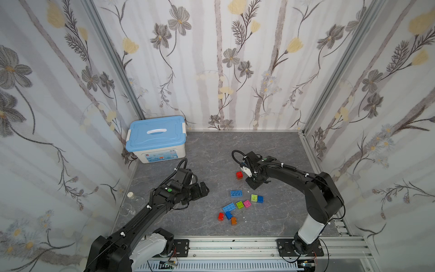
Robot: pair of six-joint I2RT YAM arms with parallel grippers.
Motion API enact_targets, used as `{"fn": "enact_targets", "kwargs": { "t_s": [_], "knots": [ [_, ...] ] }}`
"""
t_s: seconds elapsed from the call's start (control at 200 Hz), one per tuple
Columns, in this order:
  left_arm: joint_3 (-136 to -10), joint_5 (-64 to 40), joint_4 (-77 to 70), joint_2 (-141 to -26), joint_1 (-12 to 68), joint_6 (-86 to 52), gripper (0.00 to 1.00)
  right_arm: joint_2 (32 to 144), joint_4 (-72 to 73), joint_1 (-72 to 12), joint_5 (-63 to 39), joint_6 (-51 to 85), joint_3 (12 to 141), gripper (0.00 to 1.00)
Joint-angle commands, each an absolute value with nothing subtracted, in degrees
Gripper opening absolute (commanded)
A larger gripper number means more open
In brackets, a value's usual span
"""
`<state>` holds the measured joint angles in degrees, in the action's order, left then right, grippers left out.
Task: Assemble the letter h with lego
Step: Place the lego brick at the center of the board, then pick up the lego brick from the center of the board.
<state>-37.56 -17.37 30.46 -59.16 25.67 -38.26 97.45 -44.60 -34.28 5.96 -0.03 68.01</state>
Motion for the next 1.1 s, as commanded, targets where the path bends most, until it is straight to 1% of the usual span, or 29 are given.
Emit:
{"fn": "enact_targets", "kwargs": {
  "t_s": [0.0, 0.145, 0.235, 0.3, 0.435, 0.55, 0.629, 0.924, 1.094],
  "knots": [
    [-37.19, -18.78, 28.39, -59.23, 25.75, -38.33, 1.00, 92.10, -43.72, -34.00, 11.09, 13.40, 64.25, 0.48],
    [-37.35, -18.40, 27.22, -60.48, 26.22, -38.58, 1.00, 82.29, -43.98, -33.82, 15.90, 30.83, 57.01, 0.47],
    [-37.91, -17.70, 27.07, -61.73, 26.89, -38.50, 1.00, 77.15, -41.33, -33.96, 12.91, 36.75, 51.06, 0.47],
    [-38.48, -17.16, 27.05, -62.84, 27.48, -38.23, 1.00, 75.53, -39.96, -34.00, 11.38, 40.28, 48.13, 0.47],
    [-39.29, -16.52, 26.73, -65.14, 28.54, -38.06, 1.00, 78.30, -38.55, -33.83, 9.09, 41.00, 46.62, 0.49],
    [-39.68, -16.11, 26.70, -66.43, 29.31, -38.14, 1.00, 82.57, -36.46, -33.78, 3.76, 41.51, 47.28, 0.50],
    [-39.90, -15.83, 27.01, -66.76, 29.61, -38.11, 1.00, 84.33, -35.12, -33.78, 1.92, 42.16, 47.39, 0.51],
    [-39.09, -14.75, 28.04, -65.83, 29.75, -37.62, 1.00, 86.34, -34.37, -33.76, 1.93, 42.03, 47.26, 0.52],
    [-39.16, -14.72, 27.77, -66.09, 29.81, -37.77, 1.00, 87.96, -33.99, -33.83, 2.70, 41.44, 46.82, 0.51]
  ]
}}
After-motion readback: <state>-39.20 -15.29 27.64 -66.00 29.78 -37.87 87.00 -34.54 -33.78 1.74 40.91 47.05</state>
